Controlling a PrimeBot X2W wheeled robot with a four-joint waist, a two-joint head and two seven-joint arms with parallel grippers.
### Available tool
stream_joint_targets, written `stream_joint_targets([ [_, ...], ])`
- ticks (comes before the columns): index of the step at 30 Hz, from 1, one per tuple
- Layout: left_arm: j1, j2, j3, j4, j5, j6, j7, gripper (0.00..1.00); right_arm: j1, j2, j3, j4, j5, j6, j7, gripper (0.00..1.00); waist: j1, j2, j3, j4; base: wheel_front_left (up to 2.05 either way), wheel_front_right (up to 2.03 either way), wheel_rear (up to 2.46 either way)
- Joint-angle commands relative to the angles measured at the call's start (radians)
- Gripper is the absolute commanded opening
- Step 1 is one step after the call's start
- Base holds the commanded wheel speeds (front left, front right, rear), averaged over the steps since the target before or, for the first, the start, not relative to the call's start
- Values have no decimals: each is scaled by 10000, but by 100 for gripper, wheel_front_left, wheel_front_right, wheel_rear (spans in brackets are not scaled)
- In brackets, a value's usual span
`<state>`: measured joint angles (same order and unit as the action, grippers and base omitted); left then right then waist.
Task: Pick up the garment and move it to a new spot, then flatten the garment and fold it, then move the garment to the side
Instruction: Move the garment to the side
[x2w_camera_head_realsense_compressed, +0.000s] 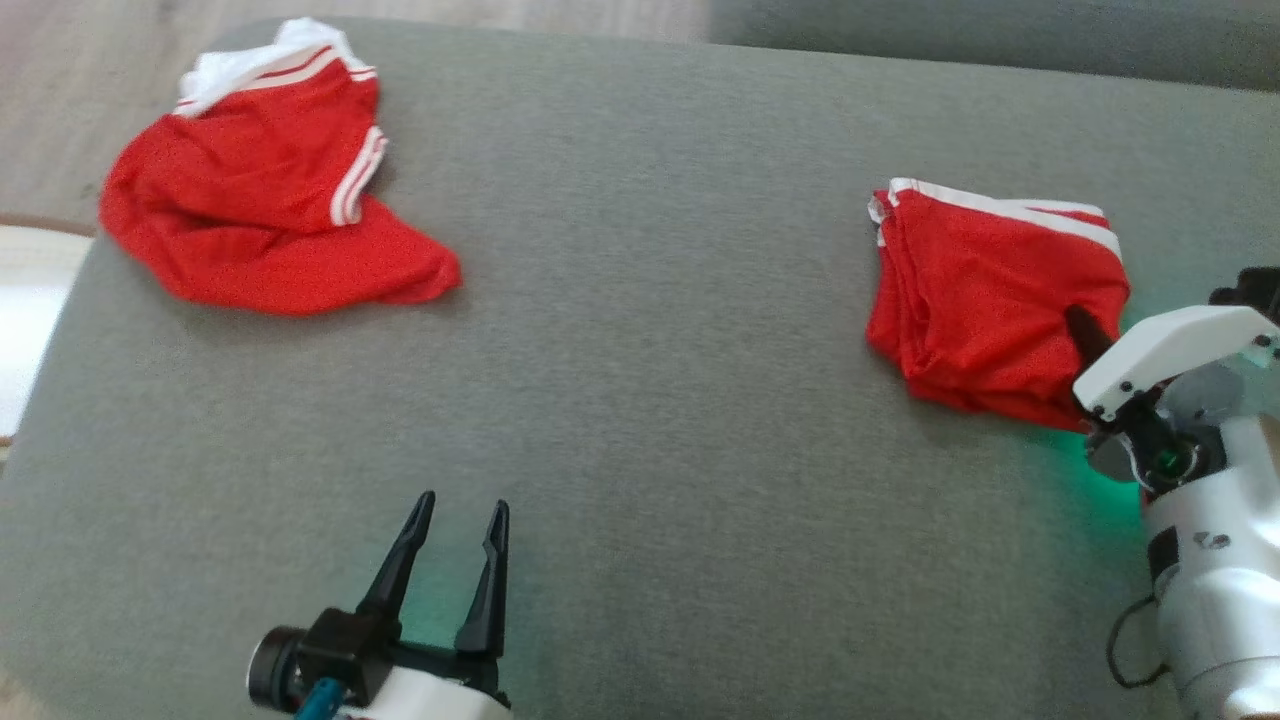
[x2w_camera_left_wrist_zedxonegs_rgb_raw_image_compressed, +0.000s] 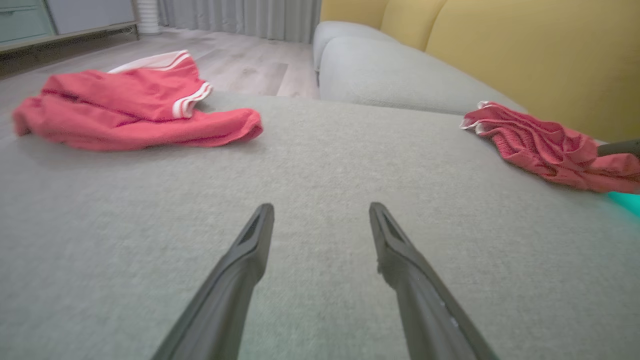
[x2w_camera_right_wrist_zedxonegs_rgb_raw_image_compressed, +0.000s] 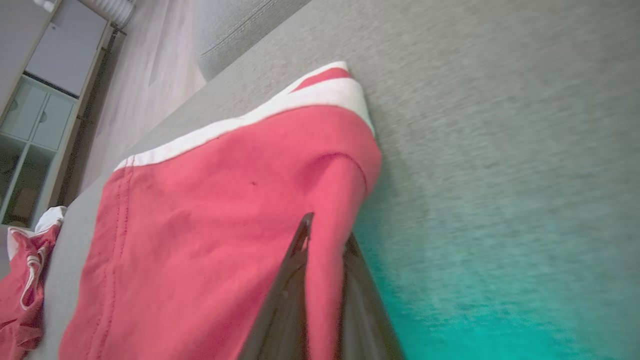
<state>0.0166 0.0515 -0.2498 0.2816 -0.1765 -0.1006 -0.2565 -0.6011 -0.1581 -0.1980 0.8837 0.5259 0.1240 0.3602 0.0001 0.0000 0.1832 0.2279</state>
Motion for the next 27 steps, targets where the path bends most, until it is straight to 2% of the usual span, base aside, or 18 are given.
stream_joint_targets([
  [1,-320,-11,350,-384,-13,49,-53,100,-323,-136,183,-288,-68,67,13,0,-1,0,175,-407,0,0,0],
  [7,-592,-11,539,-604,205,-16,-53,100,-739,-1102,169,-706,-451,67,180,0,-1,0,678,-1572,0,0,0],
  [11,-822,15,493,-642,317,-114,-53,100,-875,-1962,147,-916,-1270,67,336,0,-1,0,1083,-2097,0,0,0],
  [16,-1125,62,321,-644,373,-202,-53,100,-1410,-3048,-267,-836,-2705,67,498,0,-1,0,1626,-2197,0,0,0],
  [21,-1185,179,235,-624,378,-243,-53,100,-1697,-3945,-1035,-758,-4389,67,842,0,-1,0,1868,-1913,0,0,0],
  [22,-1177,190,261,-624,370,-246,-53,100,-1662,-4117,-1164,-818,-4831,67,864,28,-1,0,1872,-1849,0,0,0],
  [23,-1161,192,296,-625,355,-248,-53,100,-1602,-4244,-1259,-896,-5271,67,868,91,-1,0,1852,-1797,0,0,0],
  [24,-1138,190,329,-626,343,-250,-53,100,-1526,-4349,-1358,-974,-5686,67,870,100,-1,0,1814,-1747,0,0,0],
  [27,-1060,174,401,-614,313,-254,-53,100,-1327,-4424,-1559,-1386,-6732,67,516,100,-1,0,1669,-1676,0,0,0],
])
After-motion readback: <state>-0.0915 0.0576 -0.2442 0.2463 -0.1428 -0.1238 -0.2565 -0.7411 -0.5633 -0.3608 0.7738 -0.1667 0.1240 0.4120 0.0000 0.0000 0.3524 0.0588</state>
